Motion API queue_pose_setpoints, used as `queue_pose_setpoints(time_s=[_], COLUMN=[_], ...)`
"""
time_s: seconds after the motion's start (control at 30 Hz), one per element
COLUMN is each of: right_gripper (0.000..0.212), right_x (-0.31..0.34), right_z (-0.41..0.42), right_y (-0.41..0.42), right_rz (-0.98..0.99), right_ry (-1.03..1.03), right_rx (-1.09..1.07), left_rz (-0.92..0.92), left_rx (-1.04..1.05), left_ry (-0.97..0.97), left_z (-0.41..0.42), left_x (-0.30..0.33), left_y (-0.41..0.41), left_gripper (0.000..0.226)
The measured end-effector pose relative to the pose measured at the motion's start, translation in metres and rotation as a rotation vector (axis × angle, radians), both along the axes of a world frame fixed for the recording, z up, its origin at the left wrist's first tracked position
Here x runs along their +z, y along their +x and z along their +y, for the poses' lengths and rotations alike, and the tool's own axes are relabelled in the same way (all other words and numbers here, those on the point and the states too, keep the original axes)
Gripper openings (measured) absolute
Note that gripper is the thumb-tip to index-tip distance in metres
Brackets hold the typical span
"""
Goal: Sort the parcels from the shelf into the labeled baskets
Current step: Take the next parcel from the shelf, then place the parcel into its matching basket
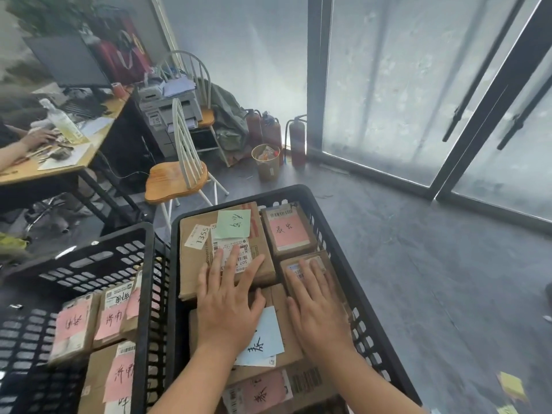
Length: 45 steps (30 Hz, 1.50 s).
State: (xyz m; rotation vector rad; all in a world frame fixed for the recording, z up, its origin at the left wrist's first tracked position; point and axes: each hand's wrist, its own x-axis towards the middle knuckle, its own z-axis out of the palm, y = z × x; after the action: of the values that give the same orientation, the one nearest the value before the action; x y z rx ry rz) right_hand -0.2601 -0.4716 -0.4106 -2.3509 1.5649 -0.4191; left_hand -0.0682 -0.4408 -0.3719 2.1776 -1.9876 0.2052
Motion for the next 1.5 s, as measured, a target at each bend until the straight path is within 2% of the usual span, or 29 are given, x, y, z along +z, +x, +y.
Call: queue_pose_setpoints(time_s=[0.1,0.2,0.3,0.47,0.73,0.9,1.0,1.13,1.5], right_gripper=[0.067,0.066,0.062,0.064,0.061,0.061,0.064,0.063,0.061], right_x=[0.016,0.038,0.061,0.098,0.147,0.178,0.195,0.213,0.255], right_z=[0.001,0.001,-0.003,0.003,0.077,0.175,0.251,0.361,0.64], right_y=[-0.004,-0.005,0.001,0.018,0.057,0.095,0.117,0.143,0.167], right_rz=[-0.005,-0.027,-0.047,-0.031,-0.125,-0.205,-0.261,-0.35,-0.585], right_ry=[0.048,-0.022,-0.062,-0.113,-0.228,-0.268,-0.27,-0.25,-0.086], right_rx=[0.043,0.065,0.13,0.264,0.448,0.628,0.769,0.982,1.613], left_rz=[0.02,0.122,0.184,0.179,0.155,0.093,0.069,0.044,-0.149], left_rx=[0.022,0.099,0.154,0.224,0.435,0.612,0.753,0.954,1.561], left_ry=[0.064,0.096,0.032,-0.034,-0.194,-0.25,-0.292,-0.362,-0.525], left_z=[0.0,0.005,0.016,0.049,0.162,0.281,0.367,0.493,0.782], left_x=[0.011,0.029,0.05,0.078,0.134,0.159,0.171,0.183,0.218], left_y=[-0.004,-0.011,-0.013,-0.004,0.014,0.029,0.031,0.021,-0.065], left_gripper=[0.069,0.067,0.066,0.066,0.066,0.066,0.071,0.067,0.064])
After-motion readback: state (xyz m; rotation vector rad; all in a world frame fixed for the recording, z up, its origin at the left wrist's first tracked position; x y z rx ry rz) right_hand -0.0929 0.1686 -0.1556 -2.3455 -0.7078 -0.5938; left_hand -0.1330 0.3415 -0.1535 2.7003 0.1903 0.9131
